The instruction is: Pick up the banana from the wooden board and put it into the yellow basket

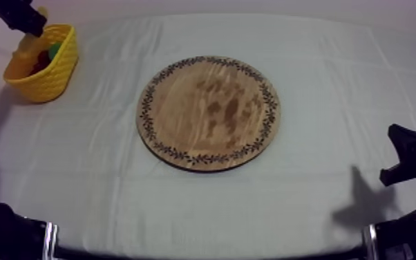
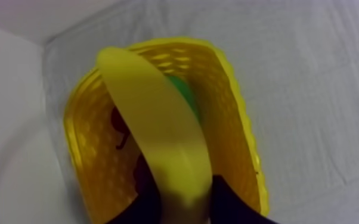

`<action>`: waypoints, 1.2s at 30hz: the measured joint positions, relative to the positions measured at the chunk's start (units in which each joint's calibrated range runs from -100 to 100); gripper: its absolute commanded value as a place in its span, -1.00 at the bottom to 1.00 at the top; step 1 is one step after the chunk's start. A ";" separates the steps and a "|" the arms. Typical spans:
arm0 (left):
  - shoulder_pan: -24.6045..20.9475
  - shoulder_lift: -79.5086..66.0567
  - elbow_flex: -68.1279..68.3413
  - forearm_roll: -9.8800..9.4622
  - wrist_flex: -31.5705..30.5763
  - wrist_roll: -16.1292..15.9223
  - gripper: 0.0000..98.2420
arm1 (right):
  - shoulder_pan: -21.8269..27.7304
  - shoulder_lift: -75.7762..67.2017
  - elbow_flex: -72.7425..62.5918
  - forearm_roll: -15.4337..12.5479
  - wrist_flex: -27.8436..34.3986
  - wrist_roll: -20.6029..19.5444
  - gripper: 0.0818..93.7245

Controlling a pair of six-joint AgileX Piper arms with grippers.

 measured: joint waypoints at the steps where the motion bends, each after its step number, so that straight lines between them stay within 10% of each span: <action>1: 0.01 -0.19 0.93 0.00 -0.78 0.30 -0.18 | 0.00 0.00 0.00 0.00 0.00 0.00 -1.00; 7: 0.00 -1.68 6.30 0.00 -2.43 1.84 0.28 | 0.00 0.00 0.00 0.00 0.00 0.00 -1.00; 14: 0.65 -7.00 10.82 0.25 -2.97 3.35 0.27 | 0.00 0.00 0.00 0.00 0.00 0.00 -1.00; 36: 6.04 -60.19 41.32 2.45 -6.21 7.79 -0.94 | 0.00 0.00 0.00 0.00 0.00 0.08 -1.00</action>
